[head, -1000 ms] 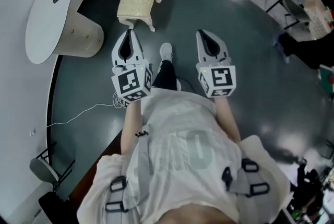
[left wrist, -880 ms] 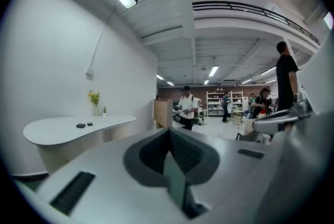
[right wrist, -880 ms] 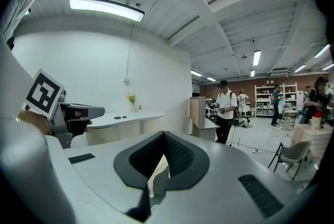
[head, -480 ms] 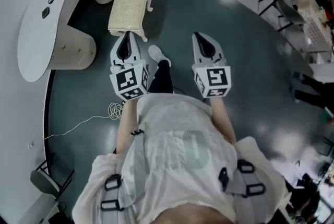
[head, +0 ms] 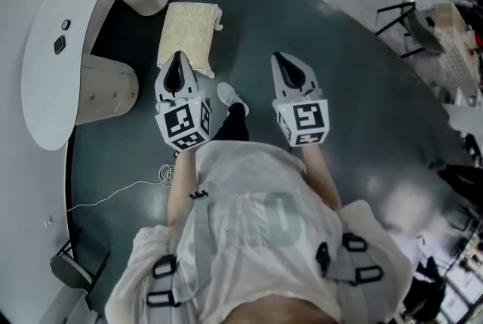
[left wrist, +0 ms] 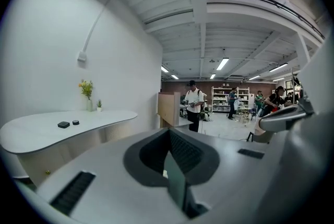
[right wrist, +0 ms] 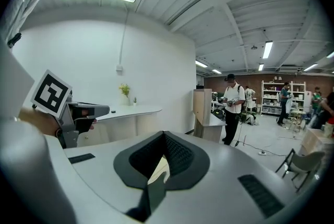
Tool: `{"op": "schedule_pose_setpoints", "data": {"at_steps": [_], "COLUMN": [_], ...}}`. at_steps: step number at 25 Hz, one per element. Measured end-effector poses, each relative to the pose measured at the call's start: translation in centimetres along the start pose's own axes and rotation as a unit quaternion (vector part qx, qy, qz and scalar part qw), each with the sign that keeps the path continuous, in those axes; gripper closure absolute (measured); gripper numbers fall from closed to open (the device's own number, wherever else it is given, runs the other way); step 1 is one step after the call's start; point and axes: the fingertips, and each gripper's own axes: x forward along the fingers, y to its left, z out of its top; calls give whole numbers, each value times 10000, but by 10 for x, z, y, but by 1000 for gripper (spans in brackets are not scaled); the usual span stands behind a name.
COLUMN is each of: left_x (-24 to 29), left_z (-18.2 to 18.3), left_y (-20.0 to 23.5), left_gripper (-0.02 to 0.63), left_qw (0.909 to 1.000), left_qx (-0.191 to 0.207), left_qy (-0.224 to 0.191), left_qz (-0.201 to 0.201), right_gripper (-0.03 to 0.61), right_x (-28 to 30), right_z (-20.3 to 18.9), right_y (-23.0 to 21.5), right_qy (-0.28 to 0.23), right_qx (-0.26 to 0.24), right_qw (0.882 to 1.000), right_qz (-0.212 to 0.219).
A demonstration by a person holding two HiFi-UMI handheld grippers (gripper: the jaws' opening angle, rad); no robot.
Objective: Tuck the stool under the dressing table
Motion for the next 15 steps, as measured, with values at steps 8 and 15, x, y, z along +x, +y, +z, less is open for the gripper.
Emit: {"op": "schedule_pose_setpoints", "data": {"at_steps": [8,15], "left_x": [94,104], "left_z": [25,4], "left_y": [62,127], "left_gripper": [611,611], "left_qw": [9975,9872], "left_qx": [-483,-912], "left_qy": [-128,-19], "left_qz": [507,1305], "right_gripper": [575,577], "right_x": [141,213], "right_z": [52,66], "right_y": [-11,19], "right_qy": [136,210], "right_qx": [-304,-577], "right_qw": [9976,9908], "right_qz": [610,1204]}}
